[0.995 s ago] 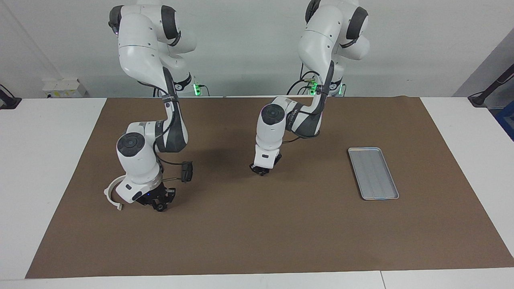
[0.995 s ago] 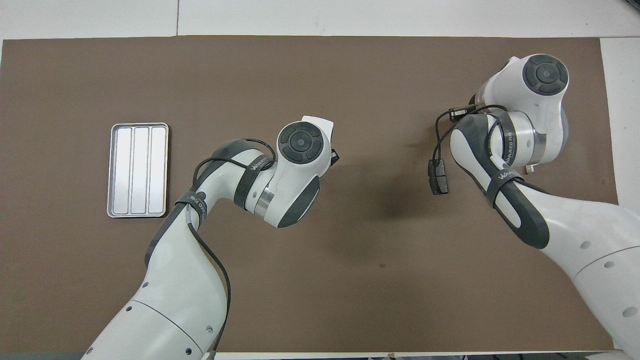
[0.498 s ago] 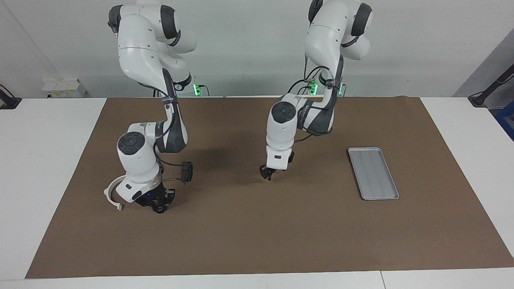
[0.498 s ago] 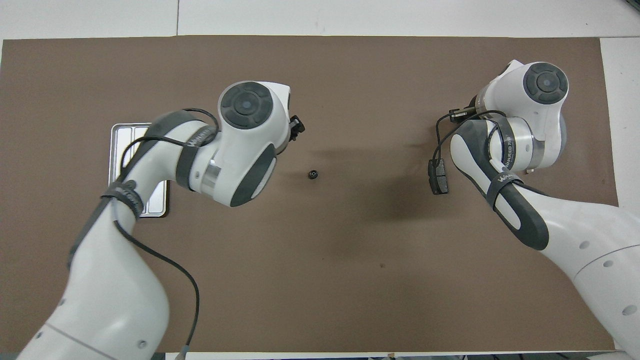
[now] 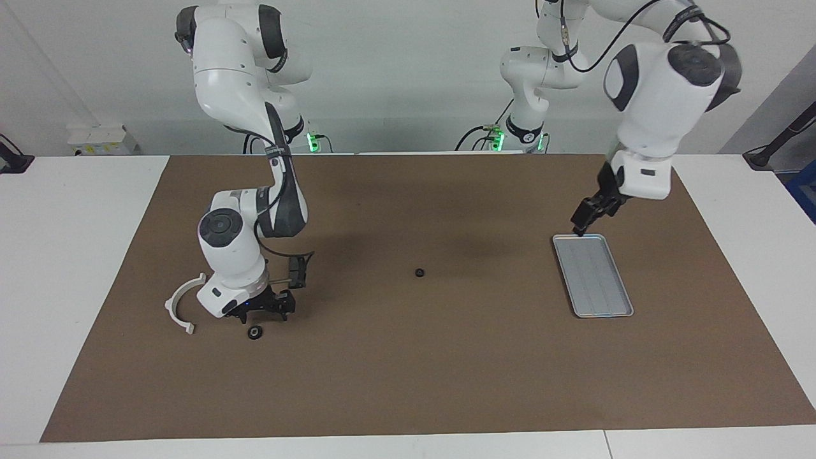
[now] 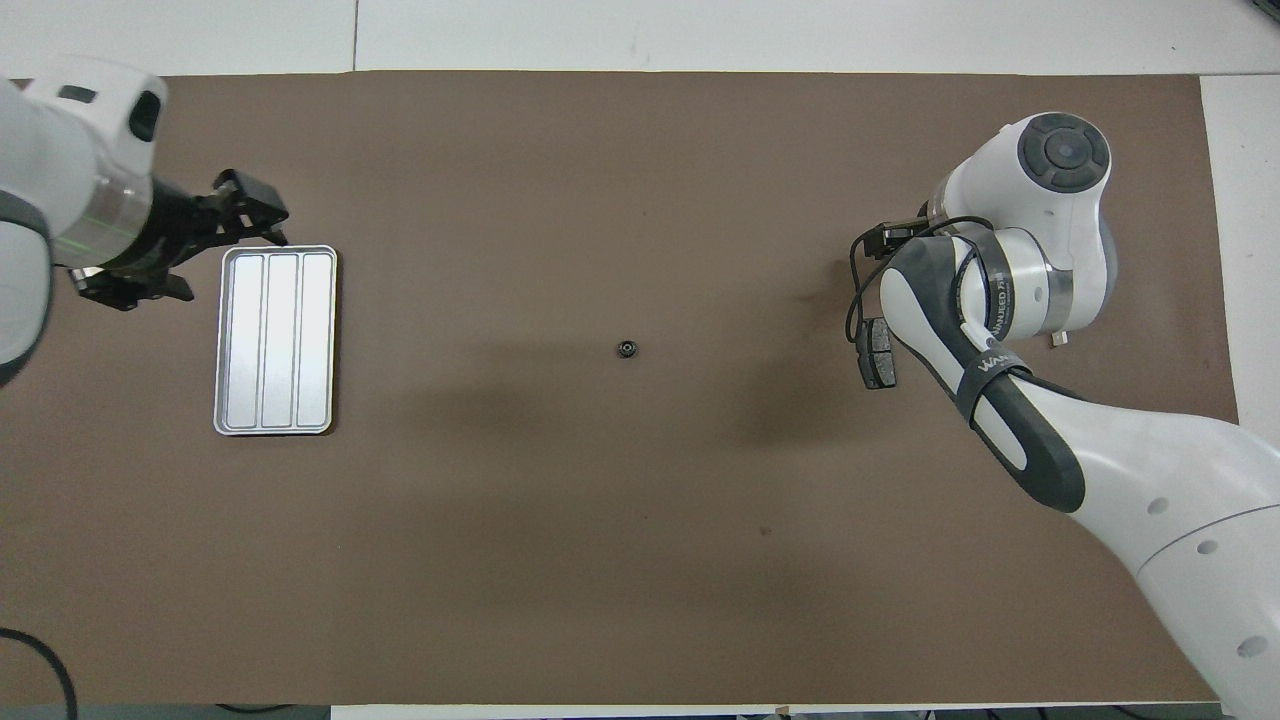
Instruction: Place bearing gear from tray to pile
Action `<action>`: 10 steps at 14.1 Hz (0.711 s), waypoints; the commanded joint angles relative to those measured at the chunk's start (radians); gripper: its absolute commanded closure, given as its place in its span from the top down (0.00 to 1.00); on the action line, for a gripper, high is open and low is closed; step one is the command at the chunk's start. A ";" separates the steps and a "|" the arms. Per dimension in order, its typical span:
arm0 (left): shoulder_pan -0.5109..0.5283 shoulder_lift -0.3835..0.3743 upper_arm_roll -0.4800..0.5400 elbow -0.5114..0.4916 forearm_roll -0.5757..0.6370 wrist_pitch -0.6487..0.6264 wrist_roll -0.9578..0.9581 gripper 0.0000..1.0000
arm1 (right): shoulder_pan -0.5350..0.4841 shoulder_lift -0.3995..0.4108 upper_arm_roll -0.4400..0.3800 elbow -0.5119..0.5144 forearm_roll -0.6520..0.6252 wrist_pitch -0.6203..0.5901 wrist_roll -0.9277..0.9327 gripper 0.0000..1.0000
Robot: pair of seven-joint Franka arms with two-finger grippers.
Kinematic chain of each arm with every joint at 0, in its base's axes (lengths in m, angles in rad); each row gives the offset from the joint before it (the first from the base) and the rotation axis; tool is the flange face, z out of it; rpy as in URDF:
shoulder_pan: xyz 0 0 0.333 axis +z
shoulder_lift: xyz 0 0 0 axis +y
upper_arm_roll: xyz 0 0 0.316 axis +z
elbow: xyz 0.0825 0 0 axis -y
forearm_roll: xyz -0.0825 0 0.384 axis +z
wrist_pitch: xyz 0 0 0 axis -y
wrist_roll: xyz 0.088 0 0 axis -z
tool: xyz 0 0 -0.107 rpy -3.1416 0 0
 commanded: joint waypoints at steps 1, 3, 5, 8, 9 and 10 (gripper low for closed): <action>0.039 -0.080 -0.016 -0.038 0.003 -0.078 0.073 1.00 | 0.070 -0.053 0.004 0.020 -0.003 -0.102 0.180 1.00; 0.072 -0.101 -0.014 -0.038 0.001 -0.118 0.117 1.00 | 0.133 -0.065 0.006 0.021 0.002 -0.120 0.320 1.00; 0.099 -0.106 -0.023 -0.058 0.003 -0.115 0.157 1.00 | 0.188 -0.069 0.007 0.020 0.006 -0.123 0.459 1.00; 0.102 -0.126 -0.034 -0.092 0.003 -0.081 0.174 1.00 | 0.275 -0.072 0.007 0.021 0.026 -0.120 0.636 1.00; 0.111 -0.134 -0.037 -0.104 0.003 -0.068 0.176 1.00 | 0.300 -0.070 0.007 0.023 0.035 -0.117 0.682 1.00; 0.134 -0.134 -0.051 -0.110 0.003 -0.060 0.179 1.00 | 0.324 -0.067 0.007 0.030 0.049 -0.116 0.729 1.00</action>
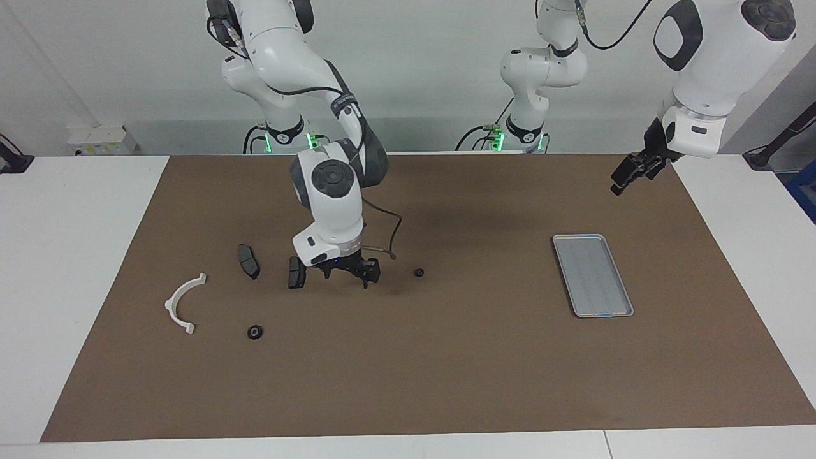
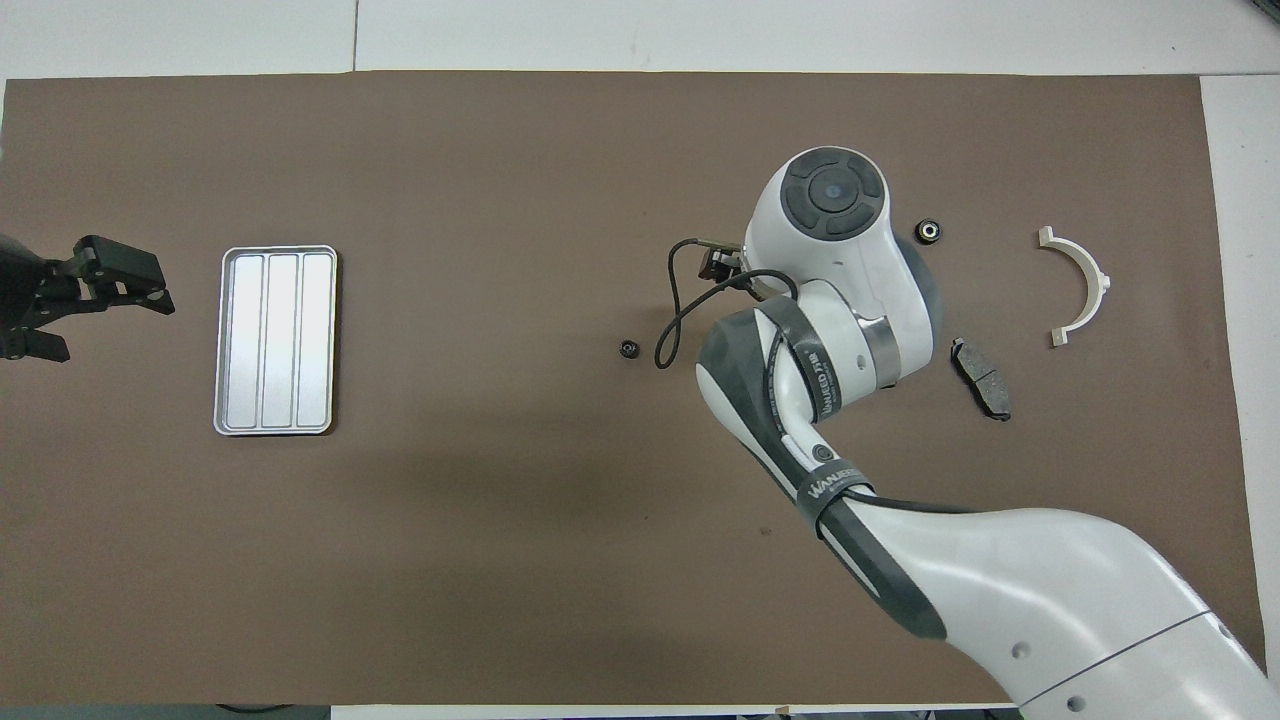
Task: Place bearing gear from tray to pile
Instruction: 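Grasp the second bearing at the table center with the right gripper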
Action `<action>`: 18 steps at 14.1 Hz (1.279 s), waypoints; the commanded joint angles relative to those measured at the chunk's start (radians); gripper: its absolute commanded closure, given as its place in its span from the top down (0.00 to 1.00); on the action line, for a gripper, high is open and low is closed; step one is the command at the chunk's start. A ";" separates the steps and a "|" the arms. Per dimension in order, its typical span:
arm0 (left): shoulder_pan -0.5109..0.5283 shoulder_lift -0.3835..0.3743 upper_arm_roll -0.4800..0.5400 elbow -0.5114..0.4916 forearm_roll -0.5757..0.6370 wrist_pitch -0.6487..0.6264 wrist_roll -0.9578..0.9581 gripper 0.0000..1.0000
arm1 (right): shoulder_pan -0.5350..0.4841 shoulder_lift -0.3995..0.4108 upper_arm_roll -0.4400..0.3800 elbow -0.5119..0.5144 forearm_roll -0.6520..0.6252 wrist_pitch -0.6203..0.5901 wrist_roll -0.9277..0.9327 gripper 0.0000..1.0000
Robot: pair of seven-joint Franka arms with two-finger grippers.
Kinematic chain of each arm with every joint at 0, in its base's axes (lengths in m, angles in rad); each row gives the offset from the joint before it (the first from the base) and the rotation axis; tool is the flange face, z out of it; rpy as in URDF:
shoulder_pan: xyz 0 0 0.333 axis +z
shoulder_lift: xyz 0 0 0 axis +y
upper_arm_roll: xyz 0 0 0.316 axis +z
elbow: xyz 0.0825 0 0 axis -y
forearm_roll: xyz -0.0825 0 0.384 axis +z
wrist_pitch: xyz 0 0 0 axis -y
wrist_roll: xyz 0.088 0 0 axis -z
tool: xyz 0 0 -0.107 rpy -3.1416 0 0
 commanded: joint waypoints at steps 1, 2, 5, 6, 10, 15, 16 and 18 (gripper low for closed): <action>0.058 -0.038 -0.047 -0.050 0.003 0.028 0.019 1.00 | 0.054 0.000 -0.003 0.019 0.035 -0.004 0.130 1.00; 0.064 -0.040 -0.054 -0.047 0.003 0.004 0.020 1.00 | 0.081 0.013 -0.003 0.047 0.036 -0.009 0.183 1.00; 0.098 -0.044 -0.091 -0.048 0.003 -0.012 0.023 1.00 | 0.155 0.076 -0.003 0.133 0.036 -0.021 0.318 1.00; 0.103 -0.043 -0.094 -0.050 0.003 -0.007 0.028 1.00 | 0.167 0.092 -0.003 0.145 0.038 -0.021 0.338 1.00; 0.110 -0.041 -0.093 -0.048 0.003 -0.006 0.065 1.00 | 0.192 0.128 -0.003 0.145 0.024 0.025 0.382 1.00; 0.110 -0.037 -0.094 -0.044 0.001 0.003 0.065 1.00 | 0.193 0.144 -0.003 0.115 0.023 0.080 0.382 0.96; 0.110 -0.033 -0.096 -0.035 0.003 -0.006 0.065 1.00 | 0.194 0.145 -0.003 0.095 0.023 0.106 0.382 0.96; 0.110 -0.033 -0.097 -0.028 0.003 -0.009 0.066 1.00 | 0.194 0.150 -0.003 0.078 0.021 0.123 0.382 0.96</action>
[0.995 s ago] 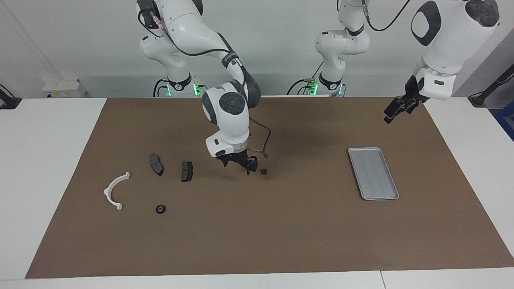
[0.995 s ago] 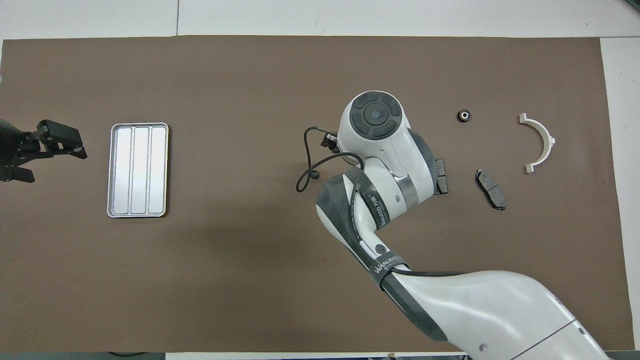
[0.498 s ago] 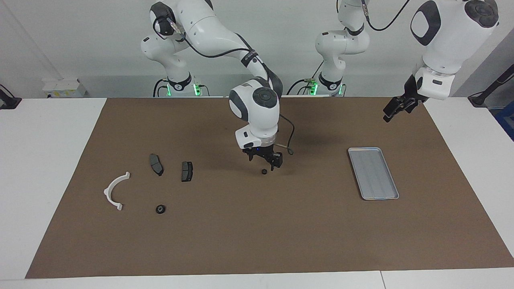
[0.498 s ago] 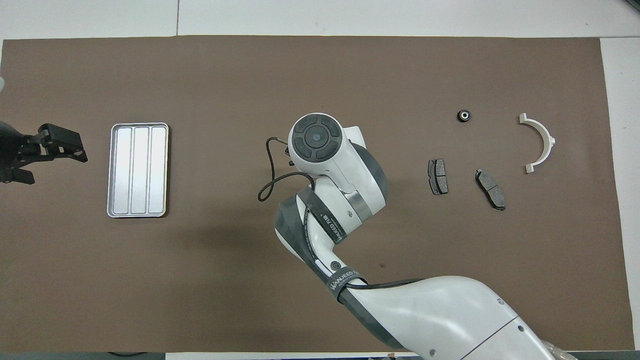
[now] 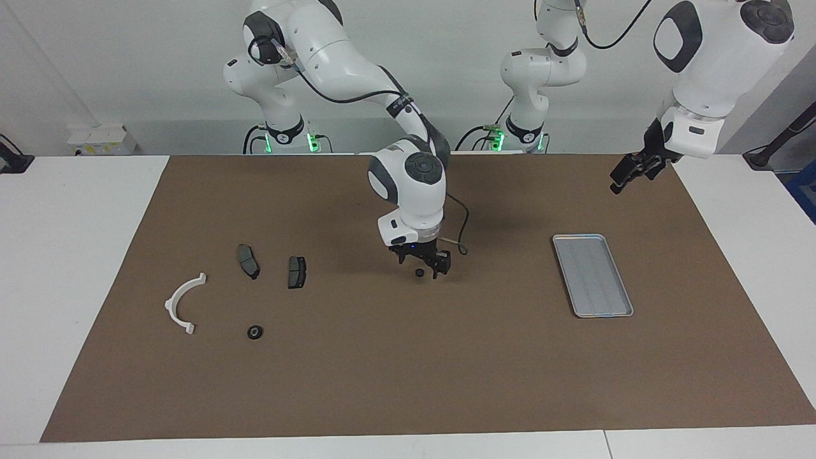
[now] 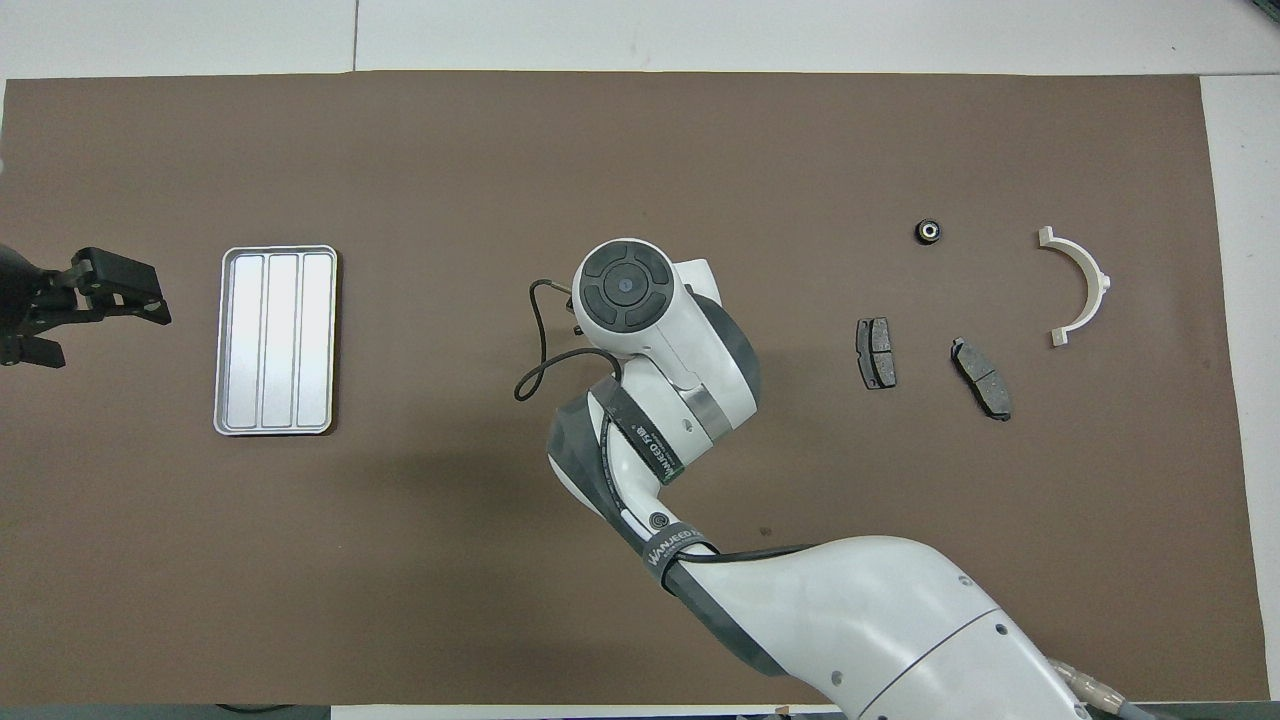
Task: Place bearing gear from tray to pile
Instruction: 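Grasp the second bearing at the table center with the right gripper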
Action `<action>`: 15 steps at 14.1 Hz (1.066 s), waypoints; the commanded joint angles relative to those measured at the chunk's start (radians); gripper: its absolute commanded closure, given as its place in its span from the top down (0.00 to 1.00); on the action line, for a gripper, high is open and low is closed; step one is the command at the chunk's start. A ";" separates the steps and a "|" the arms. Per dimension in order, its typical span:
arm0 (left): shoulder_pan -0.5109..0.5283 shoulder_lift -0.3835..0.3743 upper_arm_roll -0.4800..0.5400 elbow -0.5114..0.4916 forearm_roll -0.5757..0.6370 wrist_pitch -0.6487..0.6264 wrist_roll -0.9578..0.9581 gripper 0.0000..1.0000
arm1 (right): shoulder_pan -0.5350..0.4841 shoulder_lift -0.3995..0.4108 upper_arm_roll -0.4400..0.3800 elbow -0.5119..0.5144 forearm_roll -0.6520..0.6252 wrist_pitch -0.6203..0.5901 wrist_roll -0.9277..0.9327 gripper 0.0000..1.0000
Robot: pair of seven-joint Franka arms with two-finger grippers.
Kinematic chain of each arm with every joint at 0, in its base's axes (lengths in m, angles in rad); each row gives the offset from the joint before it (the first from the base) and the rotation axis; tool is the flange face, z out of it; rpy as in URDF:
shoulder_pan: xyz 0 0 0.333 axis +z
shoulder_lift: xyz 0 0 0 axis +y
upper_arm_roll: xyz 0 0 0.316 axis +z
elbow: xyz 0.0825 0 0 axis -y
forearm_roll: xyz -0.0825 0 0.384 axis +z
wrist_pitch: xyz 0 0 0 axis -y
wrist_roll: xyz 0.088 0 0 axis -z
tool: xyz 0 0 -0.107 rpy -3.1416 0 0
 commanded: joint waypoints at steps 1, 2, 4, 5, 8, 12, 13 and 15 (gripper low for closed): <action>0.018 -0.022 -0.016 -0.010 0.003 -0.008 0.028 1.00 | 0.003 0.003 -0.001 -0.024 0.002 0.035 0.016 0.95; 0.018 -0.022 -0.016 -0.010 0.001 -0.008 0.046 1.00 | 0.001 0.005 -0.001 -0.025 0.002 0.035 0.016 0.95; 0.012 -0.030 -0.014 -0.013 0.003 -0.001 0.051 1.00 | 0.003 0.005 -0.001 -0.042 0.002 0.044 0.017 0.93; 0.012 -0.033 -0.014 -0.016 0.003 0.002 0.051 1.00 | 0.004 0.005 -0.001 -0.047 0.004 0.044 0.016 0.92; 0.006 -0.033 -0.016 -0.016 0.003 0.005 0.045 1.00 | 0.004 0.005 -0.001 -0.065 0.011 0.061 0.014 0.91; 0.006 -0.035 -0.016 -0.020 0.003 0.003 0.042 1.00 | 0.007 0.002 0.000 -0.071 0.016 0.056 0.014 0.85; 0.006 -0.035 -0.017 -0.020 0.003 0.003 0.042 1.00 | 0.008 0.002 0.000 -0.071 0.016 0.056 0.017 0.83; 0.006 -0.035 -0.017 -0.020 0.003 0.003 0.042 1.00 | 0.011 0.000 0.012 -0.071 0.019 0.058 0.026 0.80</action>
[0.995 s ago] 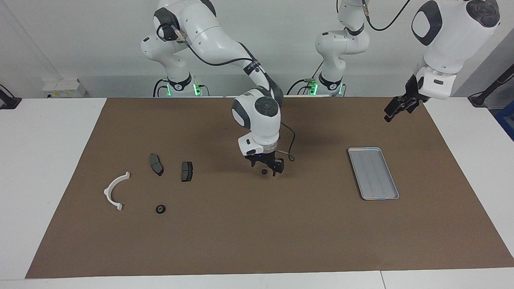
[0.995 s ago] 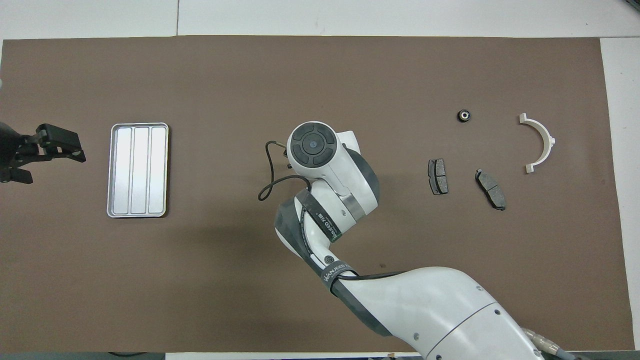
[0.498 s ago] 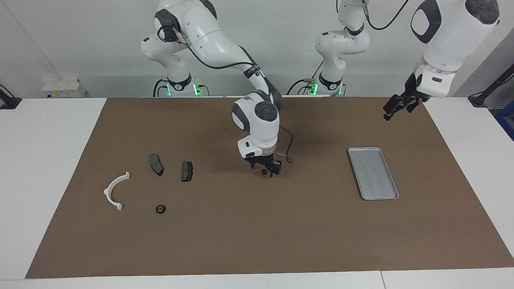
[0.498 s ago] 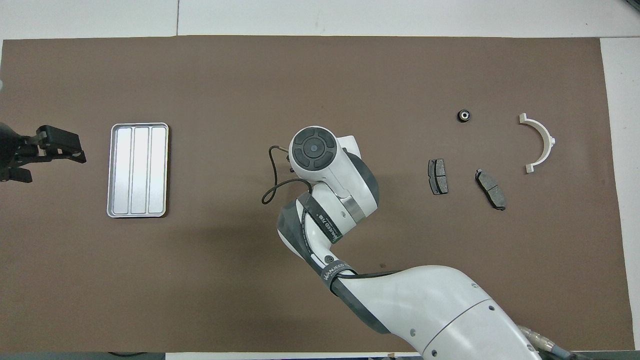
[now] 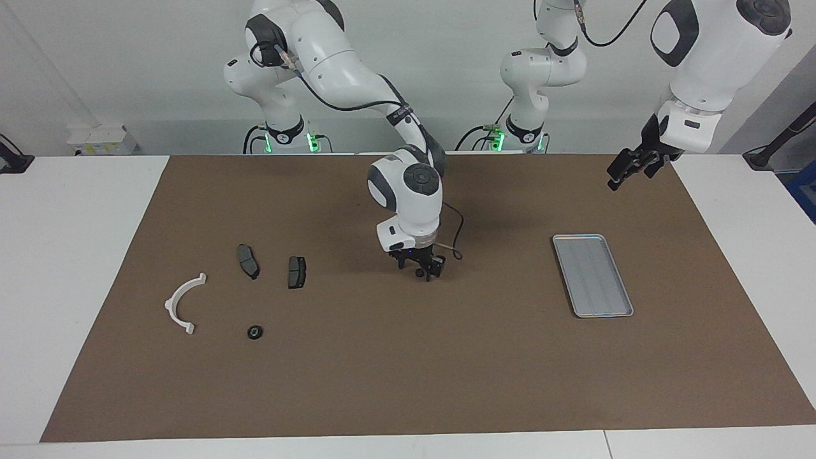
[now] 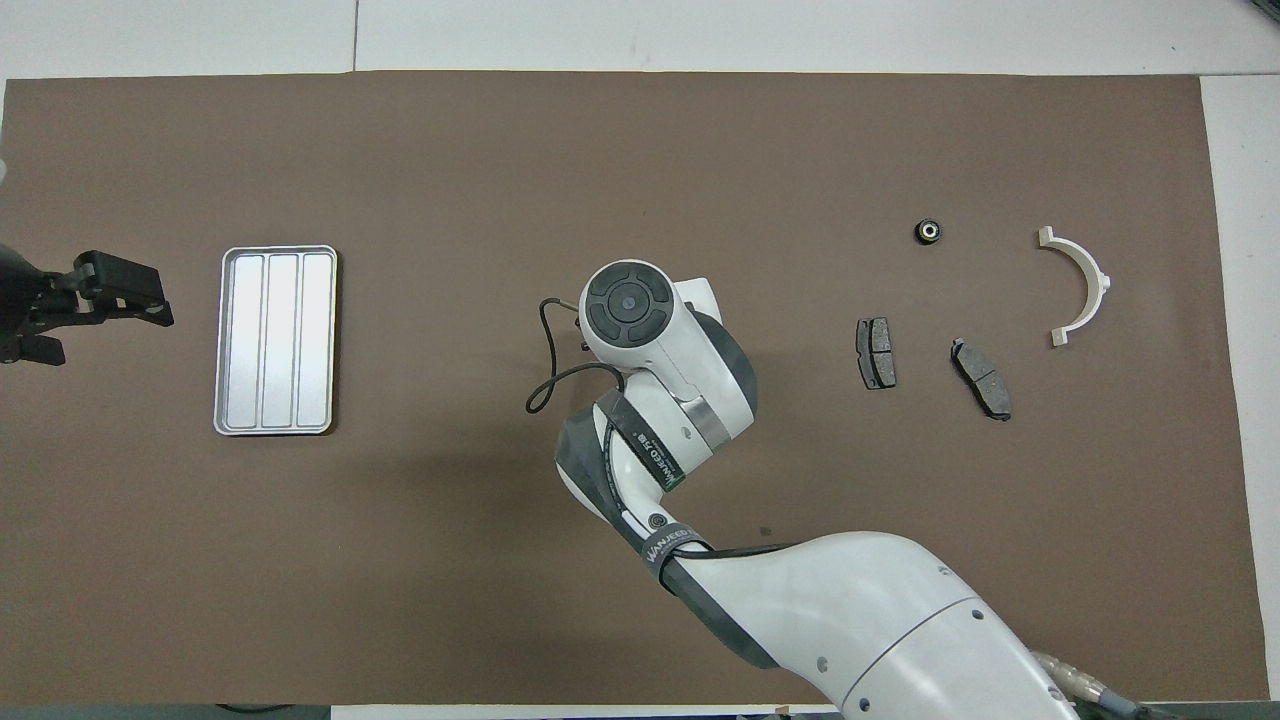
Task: Place bearing gear from tray to pile
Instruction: 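Grasp the second bearing at the table center with the right gripper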
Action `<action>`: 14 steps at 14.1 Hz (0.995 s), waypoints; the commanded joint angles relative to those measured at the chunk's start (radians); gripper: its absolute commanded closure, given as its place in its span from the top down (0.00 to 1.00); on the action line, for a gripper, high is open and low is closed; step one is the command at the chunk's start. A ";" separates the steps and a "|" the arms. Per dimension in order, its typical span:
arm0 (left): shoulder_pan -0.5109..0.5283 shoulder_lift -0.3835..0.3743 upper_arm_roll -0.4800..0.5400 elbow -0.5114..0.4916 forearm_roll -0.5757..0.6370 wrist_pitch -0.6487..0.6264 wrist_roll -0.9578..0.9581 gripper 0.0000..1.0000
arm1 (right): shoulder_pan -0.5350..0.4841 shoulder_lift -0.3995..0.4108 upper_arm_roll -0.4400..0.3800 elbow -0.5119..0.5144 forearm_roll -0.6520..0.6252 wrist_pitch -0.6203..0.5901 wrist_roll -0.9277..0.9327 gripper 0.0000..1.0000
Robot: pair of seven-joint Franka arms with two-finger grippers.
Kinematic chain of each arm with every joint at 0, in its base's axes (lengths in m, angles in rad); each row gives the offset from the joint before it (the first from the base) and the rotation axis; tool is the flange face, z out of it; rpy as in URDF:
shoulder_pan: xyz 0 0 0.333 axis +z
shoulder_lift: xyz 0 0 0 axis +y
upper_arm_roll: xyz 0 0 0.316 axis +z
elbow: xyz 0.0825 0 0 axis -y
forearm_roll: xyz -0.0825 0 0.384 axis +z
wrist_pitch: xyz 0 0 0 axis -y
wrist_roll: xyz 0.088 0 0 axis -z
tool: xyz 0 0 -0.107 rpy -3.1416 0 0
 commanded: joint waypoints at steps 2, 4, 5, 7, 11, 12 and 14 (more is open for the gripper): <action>0.006 -0.022 -0.006 -0.020 0.003 0.003 0.008 1.00 | 0.005 -0.012 0.011 -0.021 0.015 0.027 0.034 0.78; 0.006 -0.022 -0.004 -0.020 0.003 0.003 0.008 1.00 | 0.005 -0.012 0.011 -0.021 0.014 0.026 0.032 0.76; 0.006 -0.022 -0.006 -0.020 0.003 0.003 0.008 1.00 | 0.005 -0.012 0.011 -0.021 0.014 0.029 0.032 0.74; 0.006 -0.022 -0.004 -0.022 0.003 0.003 0.008 1.00 | 0.005 -0.012 0.011 -0.024 0.014 0.030 0.031 0.62; 0.006 -0.022 -0.006 -0.020 0.003 0.003 0.008 1.00 | 0.004 -0.011 0.011 -0.024 0.014 0.047 0.029 0.53; 0.006 -0.022 -0.006 -0.022 0.003 0.003 0.008 1.00 | 0.004 -0.011 0.011 -0.024 0.014 0.050 0.031 0.52; 0.006 -0.022 -0.004 -0.022 0.003 0.003 0.008 1.00 | 0.001 -0.011 0.011 -0.024 0.014 0.053 0.029 0.50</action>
